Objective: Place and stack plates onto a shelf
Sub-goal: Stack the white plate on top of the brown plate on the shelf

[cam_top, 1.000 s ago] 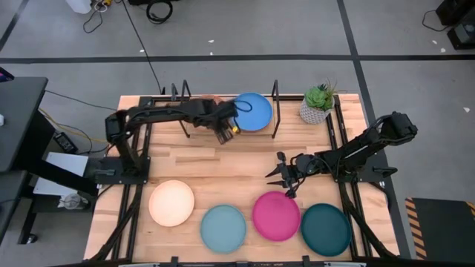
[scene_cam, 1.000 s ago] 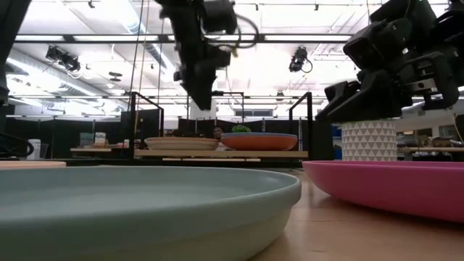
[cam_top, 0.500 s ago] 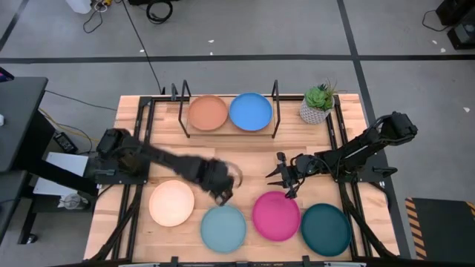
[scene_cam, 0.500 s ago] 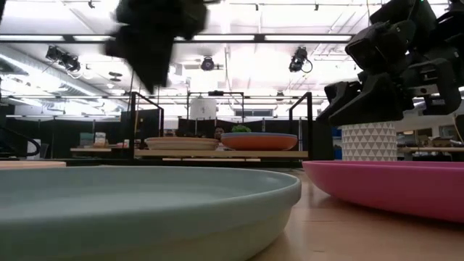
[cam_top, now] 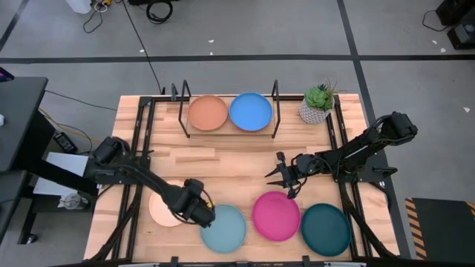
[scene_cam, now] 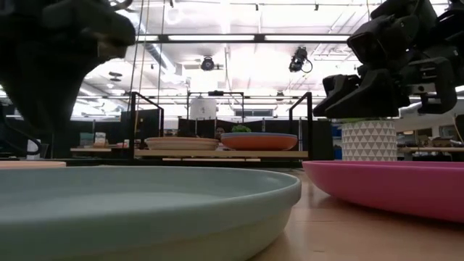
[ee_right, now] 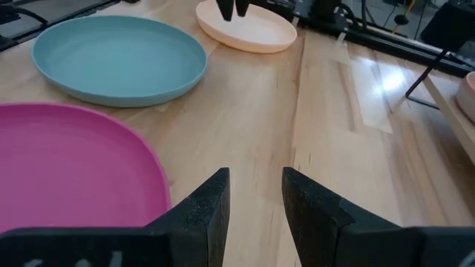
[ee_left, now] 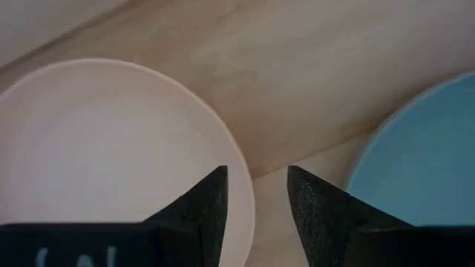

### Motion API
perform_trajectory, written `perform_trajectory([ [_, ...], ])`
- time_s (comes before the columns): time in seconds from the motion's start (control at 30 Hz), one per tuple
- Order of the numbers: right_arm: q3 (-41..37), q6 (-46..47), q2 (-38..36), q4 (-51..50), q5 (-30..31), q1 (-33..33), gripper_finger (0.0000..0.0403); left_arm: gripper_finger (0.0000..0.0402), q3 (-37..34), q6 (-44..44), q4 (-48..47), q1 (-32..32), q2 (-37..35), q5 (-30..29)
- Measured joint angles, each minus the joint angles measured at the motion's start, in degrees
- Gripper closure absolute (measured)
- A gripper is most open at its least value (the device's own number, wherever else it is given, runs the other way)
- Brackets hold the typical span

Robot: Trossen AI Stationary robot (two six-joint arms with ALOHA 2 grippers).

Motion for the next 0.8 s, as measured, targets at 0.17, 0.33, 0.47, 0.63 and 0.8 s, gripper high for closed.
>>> perform_trajectory([
  [0.17,0.0,-0.2,0.0,0.0,0.0,0.0,0.0273,0.0254,0.0,-0.4,0.3,-0.5,2.9,0.3],
  [0.33,0.0,-0.2,0.0,0.2,0.0,0.0,0.0273,0.0254,0.0,0.4,0.4,-0.5,6.4,2.4],
  [0.47,0.0,-0.1,0.0,0.3,-0.4,0.0,0.0273,0.0262,0.0,2.7,0.5,-0.5,7.9,4.5],
  [0.63,0.0,0.4,0.0,0.7,-1.1,0.0,0.0273,0.0327,0.0,4.6,0.5,-0.4,8.1,5.7],
  [0.8,0.0,1.1,0.0,0.7,-1.1,0.0,0.0273,0.0387,0.7,8.4,0.7,-0.3,7.8,9.2],
])
